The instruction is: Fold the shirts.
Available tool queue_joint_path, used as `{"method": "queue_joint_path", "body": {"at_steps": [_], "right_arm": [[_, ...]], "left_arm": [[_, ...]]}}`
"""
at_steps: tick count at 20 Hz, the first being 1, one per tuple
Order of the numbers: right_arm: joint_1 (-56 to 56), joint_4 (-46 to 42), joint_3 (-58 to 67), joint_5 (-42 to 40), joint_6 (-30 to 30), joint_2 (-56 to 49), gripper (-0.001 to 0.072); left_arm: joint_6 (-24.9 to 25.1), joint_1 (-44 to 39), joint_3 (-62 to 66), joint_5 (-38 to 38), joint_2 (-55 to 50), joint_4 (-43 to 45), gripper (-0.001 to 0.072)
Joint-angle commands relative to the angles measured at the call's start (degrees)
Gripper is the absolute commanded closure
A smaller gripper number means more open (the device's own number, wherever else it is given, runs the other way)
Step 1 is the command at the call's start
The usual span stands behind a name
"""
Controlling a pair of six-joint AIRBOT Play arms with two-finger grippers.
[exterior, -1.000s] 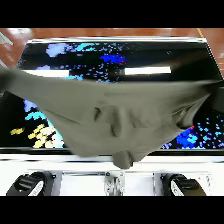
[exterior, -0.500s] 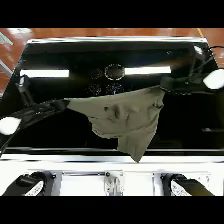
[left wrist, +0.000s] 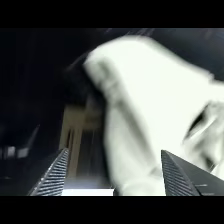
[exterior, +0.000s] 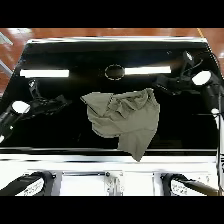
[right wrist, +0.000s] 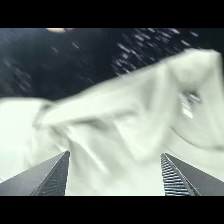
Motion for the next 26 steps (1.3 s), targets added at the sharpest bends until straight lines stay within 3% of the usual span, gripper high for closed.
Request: {"method": "queue_joint_path", "body": {"at_steps": [1,4,6,10,13,17,19,20,22,25,26], "right_arm": [[-5.31,-9.29,0.11,17.05,-2.01,1.75,0.0030],[-9.73,-4.70,-5.14,21.09,-3.65,1.75,0.0029],[-10.80,1.20,-9.66,20.17,-6.19,1.75,0.0029],[-10.73,1.88,-11.98,19.41,-7.06,1.75,0.0030],[-10.86,1.88,-12.00,18.56,-7.26,1.75,0.0029],[-10.91,0.24,-12.00,16.57,-7.23,1.75,0.0029],[-10.91,-1.44,-12.00,17.09,-7.26,1.33,0.0029],[-10.88,-1.90,-12.00,17.86,-7.26,0.87,0.0029],[-10.75,-1.46,-12.02,19.71,-7.26,-0.90,0.0029],[-10.36,-0.98,-13.22,20.68,-7.28,-4.39,0.0029],[-10.36,-1.07,-13.77,20.68,-7.28,-5.68,0.0028]], "left_arm": [[3.41,6.25,0.04,-22.34,-1.22,0.55,-0.0003],[8.11,1.46,-4.81,-22.25,-2.01,-5.55,-0.0004],[8.52,-4.17,-6.10,-18.84,-4.74,-9.81,-0.0004],[8.57,-14.10,-6.05,-10.93,-11.76,-17.07,-0.0004],[8.59,-15.85,-6.03,-7.13,-15.08,-18.91,-0.0003],[12.85,-16.09,-4.74,-4.33,-18.14,-23.89,0.0017],[12.85,-16.57,-3.19,-4.20,-20.22,-23.91,0.0090],[12.87,-16.70,-2.40,-4.17,-21.20,-23.87,0.0188],[13.09,-16.55,-1.01,-4.13,-22.84,-23.82,0.0290],[13.11,-16.44,-0.04,-4.81,-23.56,-23.85,0.0669],[13.68,-16.41,0.31,-5.88,-23.56,-23.82,0.0670]]}}
